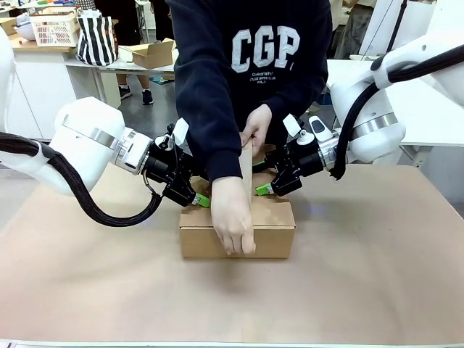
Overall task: Pack the gift set into the box.
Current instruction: Press and hold the closed box until the human finishes sealing it.
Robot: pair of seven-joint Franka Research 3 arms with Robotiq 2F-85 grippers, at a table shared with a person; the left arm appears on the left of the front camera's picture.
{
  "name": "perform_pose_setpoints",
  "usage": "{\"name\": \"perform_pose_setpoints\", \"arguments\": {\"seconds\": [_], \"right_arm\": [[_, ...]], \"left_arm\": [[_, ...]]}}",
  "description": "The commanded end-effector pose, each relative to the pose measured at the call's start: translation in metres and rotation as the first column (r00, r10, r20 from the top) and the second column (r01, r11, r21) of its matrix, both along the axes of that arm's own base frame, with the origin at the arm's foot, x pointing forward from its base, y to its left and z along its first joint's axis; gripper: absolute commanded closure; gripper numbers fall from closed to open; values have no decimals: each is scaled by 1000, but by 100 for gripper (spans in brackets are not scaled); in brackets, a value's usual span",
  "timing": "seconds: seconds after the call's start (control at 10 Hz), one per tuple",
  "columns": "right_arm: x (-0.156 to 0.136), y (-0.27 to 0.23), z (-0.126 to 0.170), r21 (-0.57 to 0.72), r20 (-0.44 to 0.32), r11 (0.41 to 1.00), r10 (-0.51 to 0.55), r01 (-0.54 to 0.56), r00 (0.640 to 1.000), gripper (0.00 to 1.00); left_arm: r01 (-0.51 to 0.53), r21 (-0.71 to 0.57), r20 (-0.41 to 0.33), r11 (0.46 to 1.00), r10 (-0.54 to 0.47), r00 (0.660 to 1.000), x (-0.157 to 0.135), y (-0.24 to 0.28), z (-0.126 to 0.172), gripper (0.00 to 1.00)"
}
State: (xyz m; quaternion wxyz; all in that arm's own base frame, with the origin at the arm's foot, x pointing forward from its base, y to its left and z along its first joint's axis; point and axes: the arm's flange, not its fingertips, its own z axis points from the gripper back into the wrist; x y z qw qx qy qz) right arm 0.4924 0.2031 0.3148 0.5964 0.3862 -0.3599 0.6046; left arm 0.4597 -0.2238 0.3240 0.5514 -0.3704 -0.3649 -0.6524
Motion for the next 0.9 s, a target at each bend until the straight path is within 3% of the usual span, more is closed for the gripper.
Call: {"name": "perform_pose_setpoints", "arguments": {"seconds": [0.0,0.8], "right_arm": [[-1,0,-1,0,5,1000,-1,1,1000,0],[-1,0,-1,0,5,1000,-1,1,1000,0]], "left_arm": [[15,6,1,1000,-15,1000,-1,0,0,0],[15,6,1,1000,-15,1000,-1,0,0,0]]}}
